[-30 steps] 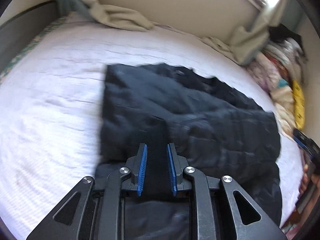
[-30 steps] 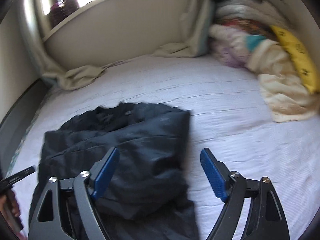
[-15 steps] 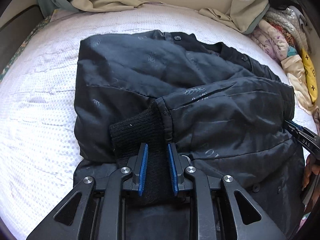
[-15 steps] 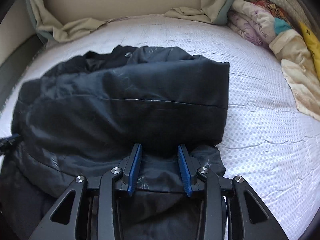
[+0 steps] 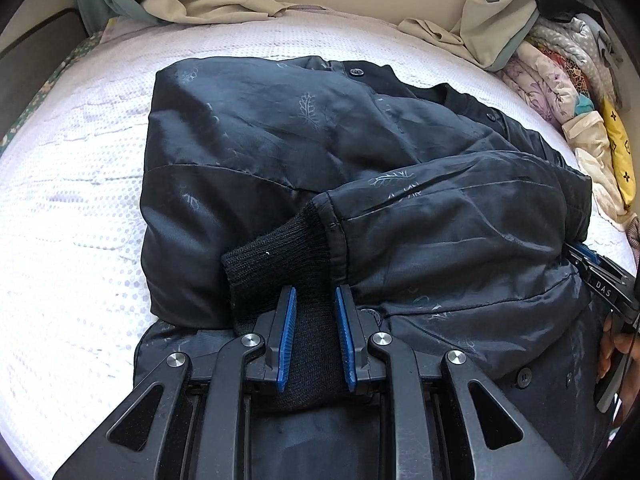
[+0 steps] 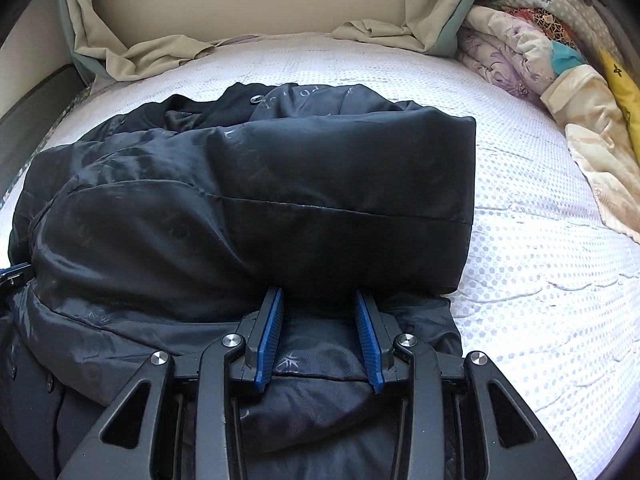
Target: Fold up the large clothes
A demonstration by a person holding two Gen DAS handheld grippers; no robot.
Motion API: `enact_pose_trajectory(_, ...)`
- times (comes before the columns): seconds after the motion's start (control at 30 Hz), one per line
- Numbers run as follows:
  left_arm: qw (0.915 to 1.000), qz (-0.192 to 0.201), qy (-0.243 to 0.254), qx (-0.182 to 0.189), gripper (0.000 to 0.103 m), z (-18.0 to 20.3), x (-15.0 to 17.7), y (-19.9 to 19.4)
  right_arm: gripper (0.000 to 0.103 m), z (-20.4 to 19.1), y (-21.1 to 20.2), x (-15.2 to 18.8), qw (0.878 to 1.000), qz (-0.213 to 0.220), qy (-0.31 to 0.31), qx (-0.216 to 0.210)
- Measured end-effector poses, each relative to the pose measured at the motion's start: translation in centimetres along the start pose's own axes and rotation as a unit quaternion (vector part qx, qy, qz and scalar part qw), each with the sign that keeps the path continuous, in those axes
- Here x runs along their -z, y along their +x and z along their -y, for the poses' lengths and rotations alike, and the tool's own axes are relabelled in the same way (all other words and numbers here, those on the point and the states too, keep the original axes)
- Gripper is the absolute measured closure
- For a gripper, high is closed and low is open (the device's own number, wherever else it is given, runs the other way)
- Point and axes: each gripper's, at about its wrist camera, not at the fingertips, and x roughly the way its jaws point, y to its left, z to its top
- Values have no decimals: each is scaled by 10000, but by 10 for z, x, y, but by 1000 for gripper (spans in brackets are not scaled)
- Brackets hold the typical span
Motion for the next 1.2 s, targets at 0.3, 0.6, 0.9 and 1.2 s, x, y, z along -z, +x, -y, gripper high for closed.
enact_pose_trajectory(0.3, 9999, -9, -109, 58, 78, -4, 1, -4, 70, 3, -3, -6, 9997, -130, 180, -67)
enact_pose_trajectory(0.6, 9986, -49, -358, 376, 57, -14, -6, -29, 45, 16, -64, -25, 9962, 227, 651, -536)
enact_pose_trajectory(0.9, 9992, 334, -186, 110, 19, -1, 0, -68, 39, 40, -93, -11, 9910, 36, 1097, -762)
enact_pose_trajectory(1.2, 9984, 306, -446, 150, 19, -28, 16, -96, 31, 65, -101, 19, 9852, -467, 1430, -825)
